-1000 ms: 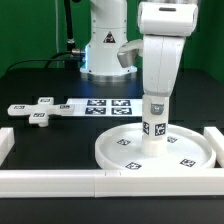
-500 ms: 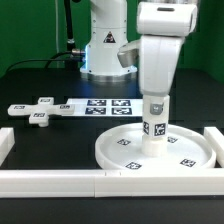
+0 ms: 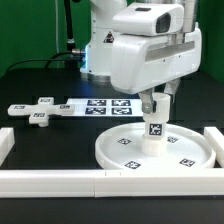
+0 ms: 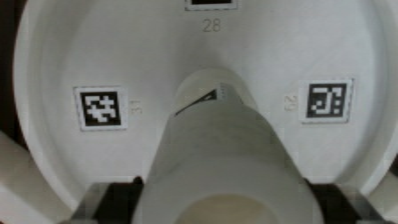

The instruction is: Assemble round table

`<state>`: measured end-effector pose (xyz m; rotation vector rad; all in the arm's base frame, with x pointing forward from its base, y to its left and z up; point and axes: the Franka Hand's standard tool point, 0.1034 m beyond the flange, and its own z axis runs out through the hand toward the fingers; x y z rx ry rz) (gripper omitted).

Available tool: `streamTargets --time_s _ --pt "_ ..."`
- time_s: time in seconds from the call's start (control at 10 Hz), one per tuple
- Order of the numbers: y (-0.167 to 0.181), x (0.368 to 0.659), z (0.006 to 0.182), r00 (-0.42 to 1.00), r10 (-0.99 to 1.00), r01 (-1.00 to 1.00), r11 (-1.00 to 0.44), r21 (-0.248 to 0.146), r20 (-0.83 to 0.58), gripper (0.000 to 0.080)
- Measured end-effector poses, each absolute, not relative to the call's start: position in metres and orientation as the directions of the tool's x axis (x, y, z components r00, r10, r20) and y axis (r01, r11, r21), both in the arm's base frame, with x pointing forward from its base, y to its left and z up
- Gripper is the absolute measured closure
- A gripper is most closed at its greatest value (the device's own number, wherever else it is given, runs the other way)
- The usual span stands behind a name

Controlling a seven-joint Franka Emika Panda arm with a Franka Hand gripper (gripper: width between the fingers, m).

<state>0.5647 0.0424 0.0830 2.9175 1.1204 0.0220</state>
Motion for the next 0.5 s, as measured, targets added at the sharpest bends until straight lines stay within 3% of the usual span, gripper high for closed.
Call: streamTargets --time_s 0.5 --pt "0.0412 0.568 0.0822 0.984 0.162 0.164 -0.986 -0.018 0.078 0.039"
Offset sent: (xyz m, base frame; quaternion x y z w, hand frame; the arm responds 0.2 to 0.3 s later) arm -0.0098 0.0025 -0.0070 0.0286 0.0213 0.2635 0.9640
